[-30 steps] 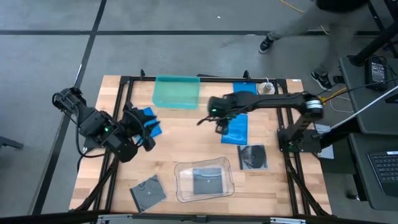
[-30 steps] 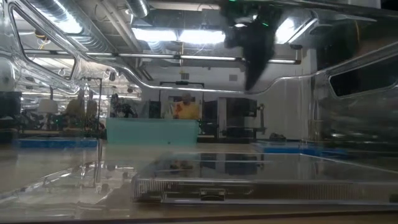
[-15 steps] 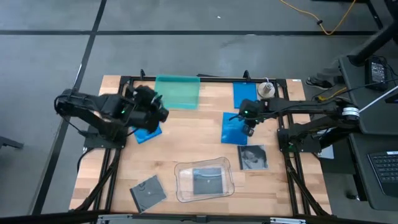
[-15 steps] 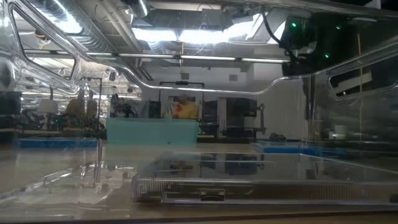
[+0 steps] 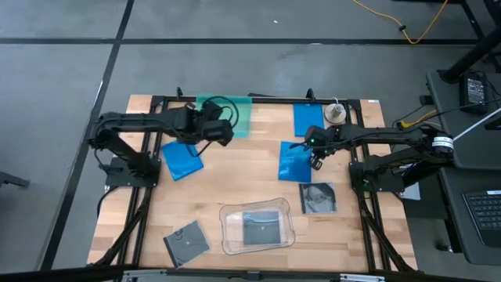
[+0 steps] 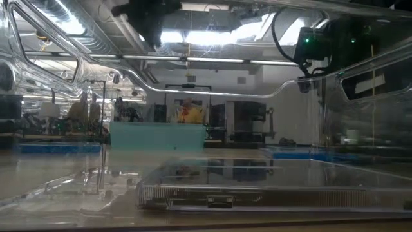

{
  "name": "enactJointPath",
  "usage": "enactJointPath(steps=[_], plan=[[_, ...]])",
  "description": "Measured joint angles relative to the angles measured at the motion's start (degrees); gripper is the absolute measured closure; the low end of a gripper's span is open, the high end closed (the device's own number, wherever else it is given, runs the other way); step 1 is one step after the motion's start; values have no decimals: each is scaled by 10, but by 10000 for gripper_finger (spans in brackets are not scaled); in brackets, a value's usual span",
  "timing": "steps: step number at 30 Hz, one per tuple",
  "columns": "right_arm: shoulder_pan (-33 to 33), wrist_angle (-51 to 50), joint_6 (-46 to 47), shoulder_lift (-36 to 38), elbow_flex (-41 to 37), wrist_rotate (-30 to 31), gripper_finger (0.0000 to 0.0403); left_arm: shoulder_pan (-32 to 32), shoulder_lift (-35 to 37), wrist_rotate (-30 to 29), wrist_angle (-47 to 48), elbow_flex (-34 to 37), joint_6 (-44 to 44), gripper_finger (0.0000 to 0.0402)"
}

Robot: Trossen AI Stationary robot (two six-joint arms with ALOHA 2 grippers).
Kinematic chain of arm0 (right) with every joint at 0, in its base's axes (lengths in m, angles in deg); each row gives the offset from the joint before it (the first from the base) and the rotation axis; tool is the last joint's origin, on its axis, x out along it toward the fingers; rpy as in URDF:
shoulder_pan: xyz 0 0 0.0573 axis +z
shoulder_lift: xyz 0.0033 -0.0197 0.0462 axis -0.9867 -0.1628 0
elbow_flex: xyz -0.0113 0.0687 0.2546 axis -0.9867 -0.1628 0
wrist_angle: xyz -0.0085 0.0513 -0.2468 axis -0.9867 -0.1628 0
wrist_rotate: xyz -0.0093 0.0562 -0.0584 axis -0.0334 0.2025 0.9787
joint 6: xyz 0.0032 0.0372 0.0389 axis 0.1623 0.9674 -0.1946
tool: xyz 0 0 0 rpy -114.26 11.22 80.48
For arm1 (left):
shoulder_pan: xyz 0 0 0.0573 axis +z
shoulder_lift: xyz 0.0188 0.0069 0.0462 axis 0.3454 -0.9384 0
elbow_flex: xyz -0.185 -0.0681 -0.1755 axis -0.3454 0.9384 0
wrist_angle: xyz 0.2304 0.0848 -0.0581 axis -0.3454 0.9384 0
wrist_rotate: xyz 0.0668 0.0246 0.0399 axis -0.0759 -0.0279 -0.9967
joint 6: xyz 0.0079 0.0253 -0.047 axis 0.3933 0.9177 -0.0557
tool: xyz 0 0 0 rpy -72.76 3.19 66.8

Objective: Pick & place jewel cases by type
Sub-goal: Put the bottom right blue CD case into the green bin

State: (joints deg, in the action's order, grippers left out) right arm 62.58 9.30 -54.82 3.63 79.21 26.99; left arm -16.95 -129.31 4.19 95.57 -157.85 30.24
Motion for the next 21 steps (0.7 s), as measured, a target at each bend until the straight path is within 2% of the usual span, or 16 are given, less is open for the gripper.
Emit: enactJointPath(steps=[5, 14, 18, 21], plan=[[-2, 6, 16, -14, -17, -4, 393, 25, -22, 50, -30, 0, 59, 318], [-2, 59, 46, -87, -61, -37, 394, 60, -26, 55, -74, 0, 150, 319], [-2, 61, 45, -98, -55, -41, 395, 79, -26, 90, -99, 4, 177, 320], [-2, 57, 44, -102, -40, -46, 398, 88, -25, 124, -139, 34, 188, 320]])
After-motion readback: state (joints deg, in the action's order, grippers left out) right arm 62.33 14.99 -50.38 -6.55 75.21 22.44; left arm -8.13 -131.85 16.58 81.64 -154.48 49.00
